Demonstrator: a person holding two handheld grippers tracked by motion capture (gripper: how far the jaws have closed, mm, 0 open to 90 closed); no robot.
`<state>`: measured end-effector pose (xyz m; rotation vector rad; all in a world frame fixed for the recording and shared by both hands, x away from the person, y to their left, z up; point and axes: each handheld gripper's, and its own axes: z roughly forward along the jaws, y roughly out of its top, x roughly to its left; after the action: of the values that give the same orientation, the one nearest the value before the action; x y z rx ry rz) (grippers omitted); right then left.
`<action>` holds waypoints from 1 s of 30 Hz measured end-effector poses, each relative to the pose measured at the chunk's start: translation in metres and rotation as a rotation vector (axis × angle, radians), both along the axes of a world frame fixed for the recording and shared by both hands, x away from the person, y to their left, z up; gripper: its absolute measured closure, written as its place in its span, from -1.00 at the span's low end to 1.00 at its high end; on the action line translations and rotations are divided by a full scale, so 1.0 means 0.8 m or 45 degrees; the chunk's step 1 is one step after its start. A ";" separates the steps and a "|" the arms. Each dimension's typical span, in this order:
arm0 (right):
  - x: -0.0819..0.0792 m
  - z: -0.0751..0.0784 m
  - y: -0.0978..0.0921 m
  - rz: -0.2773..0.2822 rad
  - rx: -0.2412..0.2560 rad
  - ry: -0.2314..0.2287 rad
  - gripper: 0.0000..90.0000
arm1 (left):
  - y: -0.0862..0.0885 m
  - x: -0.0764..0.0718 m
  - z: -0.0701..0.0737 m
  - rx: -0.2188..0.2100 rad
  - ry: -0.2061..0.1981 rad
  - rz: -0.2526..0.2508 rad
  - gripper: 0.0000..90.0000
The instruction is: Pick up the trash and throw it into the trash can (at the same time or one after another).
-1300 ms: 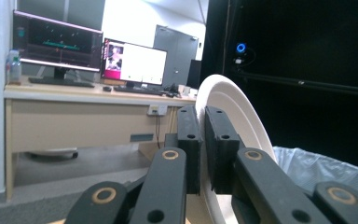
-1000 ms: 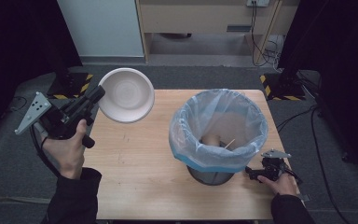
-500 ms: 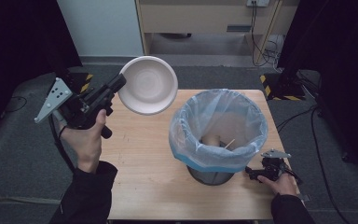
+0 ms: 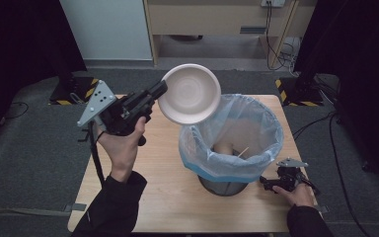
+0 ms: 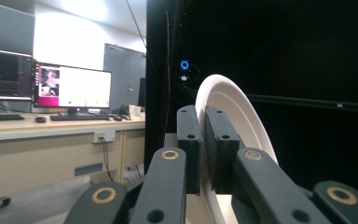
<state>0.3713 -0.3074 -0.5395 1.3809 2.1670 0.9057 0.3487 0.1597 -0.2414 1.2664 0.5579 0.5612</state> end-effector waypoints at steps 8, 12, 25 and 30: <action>0.000 0.000 0.000 0.004 -0.003 -0.003 -0.99 | -0.036 0.010 -0.012 0.032 0.030 -0.043 0.89; 0.000 0.000 0.000 0.003 -0.003 -0.002 -0.99 | -0.056 0.017 -0.020 0.062 0.052 -0.061 0.89; 0.000 0.000 0.000 0.000 0.000 0.000 -0.99 | -0.098 0.036 -0.060 0.186 0.138 -0.115 0.89; 0.000 0.000 0.000 0.000 0.000 0.000 -0.99 | -0.107 0.045 -0.078 0.221 0.187 -0.153 0.88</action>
<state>0.3713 -0.3074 -0.5395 1.3809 2.1672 0.9057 0.3848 0.0741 -0.3040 1.5045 0.5599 0.4249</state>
